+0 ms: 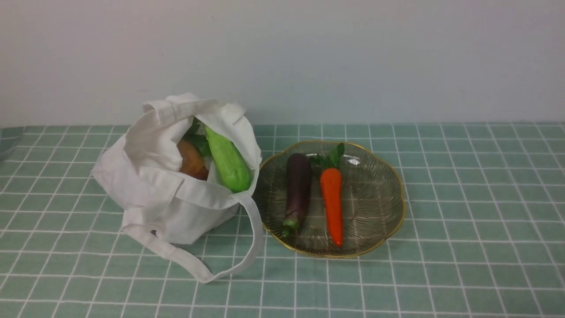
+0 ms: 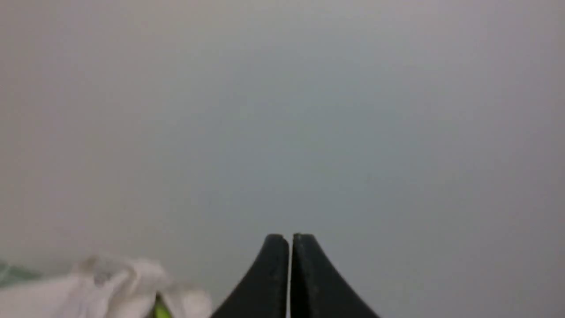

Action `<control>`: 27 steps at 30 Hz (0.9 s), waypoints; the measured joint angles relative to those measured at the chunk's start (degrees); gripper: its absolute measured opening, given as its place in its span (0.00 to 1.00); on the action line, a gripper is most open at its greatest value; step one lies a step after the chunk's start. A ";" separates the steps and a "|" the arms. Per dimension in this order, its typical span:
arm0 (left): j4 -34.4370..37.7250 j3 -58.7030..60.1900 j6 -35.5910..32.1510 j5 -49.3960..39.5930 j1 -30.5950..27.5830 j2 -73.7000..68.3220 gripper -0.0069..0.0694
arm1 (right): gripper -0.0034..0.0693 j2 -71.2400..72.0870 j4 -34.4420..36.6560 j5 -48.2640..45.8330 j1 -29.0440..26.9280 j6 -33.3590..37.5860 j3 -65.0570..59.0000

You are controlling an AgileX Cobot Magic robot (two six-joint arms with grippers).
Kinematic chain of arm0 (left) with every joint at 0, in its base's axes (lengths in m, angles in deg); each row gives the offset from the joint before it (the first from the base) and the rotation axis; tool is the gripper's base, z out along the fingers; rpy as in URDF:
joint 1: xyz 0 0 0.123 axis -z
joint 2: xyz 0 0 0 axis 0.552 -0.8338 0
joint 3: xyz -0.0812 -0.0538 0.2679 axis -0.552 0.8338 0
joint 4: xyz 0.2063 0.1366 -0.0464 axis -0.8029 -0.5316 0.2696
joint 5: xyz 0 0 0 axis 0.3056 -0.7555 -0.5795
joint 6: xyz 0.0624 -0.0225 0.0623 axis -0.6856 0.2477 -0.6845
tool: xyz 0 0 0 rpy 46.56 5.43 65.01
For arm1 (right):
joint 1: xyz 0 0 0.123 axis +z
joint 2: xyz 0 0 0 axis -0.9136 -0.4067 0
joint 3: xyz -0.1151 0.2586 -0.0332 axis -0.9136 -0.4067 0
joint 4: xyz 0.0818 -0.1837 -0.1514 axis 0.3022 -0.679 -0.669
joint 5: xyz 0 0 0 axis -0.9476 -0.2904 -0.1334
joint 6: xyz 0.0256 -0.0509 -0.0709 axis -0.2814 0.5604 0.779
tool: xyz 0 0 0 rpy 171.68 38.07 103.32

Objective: Take vegetables from cloth bag on blue coffee tablecloth place on plate.
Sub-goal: 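Reach into the cloth bag and grasp the green cucumber with the left gripper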

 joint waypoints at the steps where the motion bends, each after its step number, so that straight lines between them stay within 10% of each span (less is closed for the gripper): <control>1: -1.15 -3.97 -1.28 -6.49 0.00 -5.29 0.08 | 0.03 0.00 0.00 0.00 0.00 0.00 0.00; 8: -8.12 -23.30 -10.04 -37.79 0.38 -37.24 0.08 | 0.03 0.00 0.00 0.00 0.00 0.00 0.00; 27: -29.34 -51.86 2.78 -39.05 16.17 -82.58 0.10 | 0.03 0.00 0.00 0.00 0.00 0.00 0.00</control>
